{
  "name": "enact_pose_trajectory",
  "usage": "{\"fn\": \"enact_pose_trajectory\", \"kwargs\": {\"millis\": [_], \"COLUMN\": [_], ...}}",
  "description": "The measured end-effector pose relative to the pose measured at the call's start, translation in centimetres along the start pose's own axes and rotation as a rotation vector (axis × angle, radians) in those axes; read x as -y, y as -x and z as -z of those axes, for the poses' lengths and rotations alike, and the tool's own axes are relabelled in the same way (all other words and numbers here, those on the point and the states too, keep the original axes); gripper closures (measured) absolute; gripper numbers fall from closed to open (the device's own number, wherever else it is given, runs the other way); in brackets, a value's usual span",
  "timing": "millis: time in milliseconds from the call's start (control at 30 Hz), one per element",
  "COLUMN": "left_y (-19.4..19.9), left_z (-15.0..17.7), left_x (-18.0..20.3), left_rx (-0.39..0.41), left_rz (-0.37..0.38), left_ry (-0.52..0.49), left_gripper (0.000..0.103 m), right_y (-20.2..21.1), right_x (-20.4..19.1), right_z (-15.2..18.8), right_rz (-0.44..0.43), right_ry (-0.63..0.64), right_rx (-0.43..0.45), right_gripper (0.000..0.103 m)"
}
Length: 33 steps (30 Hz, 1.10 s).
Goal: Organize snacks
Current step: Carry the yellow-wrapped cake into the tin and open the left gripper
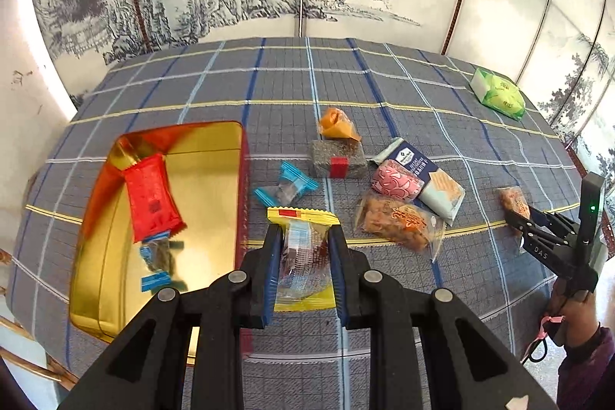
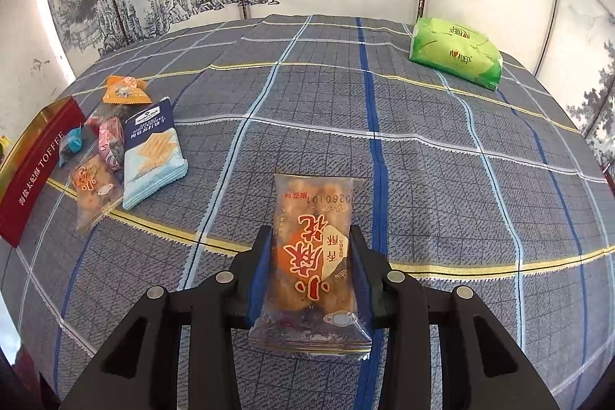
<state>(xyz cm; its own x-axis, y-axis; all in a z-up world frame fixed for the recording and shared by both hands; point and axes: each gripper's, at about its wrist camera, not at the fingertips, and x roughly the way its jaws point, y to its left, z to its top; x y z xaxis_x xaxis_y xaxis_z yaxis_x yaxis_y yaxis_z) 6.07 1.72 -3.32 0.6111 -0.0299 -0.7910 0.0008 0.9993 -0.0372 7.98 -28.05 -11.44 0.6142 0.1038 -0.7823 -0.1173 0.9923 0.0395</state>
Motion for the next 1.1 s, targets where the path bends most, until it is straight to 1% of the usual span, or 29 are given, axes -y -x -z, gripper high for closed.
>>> {"fn": "enact_pose_trajectory", "kwargs": {"millis": [133,267,567,700,867,933,1033,1100], "left_y": [0.8,1.1,0.0,-1.3,-3.8,-4.6,-5.9,-6.8], "left_z": [0.1,0.1,-0.2,-1.1,-2.4,-2.9,-3.9,-4.8], "left_x": [-0.7,-1.6,-4.4,-7.4,-10.5,-11.2,-11.8,-11.9], "left_rx": [0.036,0.050,0.038,-0.009,-0.103,-0.115,-0.134,-0.133], "left_rz": [-0.029,-0.048,-0.110,-0.095,-0.078,-0.088,-0.071,-0.098], "left_ry": [-0.011,-0.006,0.005,0.056,0.087,0.094,0.106,0.099], "left_gripper": [0.082,0.082,0.082,0.082,0.082,0.082,0.082,0.082], "right_y": [0.0,0.0,0.0,0.0,0.0,0.0,0.0,0.0], "right_x": [-0.1,-0.1,-0.1,-0.1,-0.1,-0.1,-0.1,-0.1], "right_z": [0.0,0.0,-0.1,-0.1,-0.1,-0.1,-0.1,-0.1], "right_rz": [0.009,0.011,0.012,0.012,0.012,0.012,0.012,0.012], "right_ry": [0.007,0.009,0.010,0.010,0.011,0.011,0.011,0.011], "right_rx": [-0.001,-0.002,-0.002,-0.002,-0.002,-0.002,-0.002,-0.002], "right_gripper": [0.064,0.064,0.064,0.064,0.064,0.064,0.064,0.064]}}
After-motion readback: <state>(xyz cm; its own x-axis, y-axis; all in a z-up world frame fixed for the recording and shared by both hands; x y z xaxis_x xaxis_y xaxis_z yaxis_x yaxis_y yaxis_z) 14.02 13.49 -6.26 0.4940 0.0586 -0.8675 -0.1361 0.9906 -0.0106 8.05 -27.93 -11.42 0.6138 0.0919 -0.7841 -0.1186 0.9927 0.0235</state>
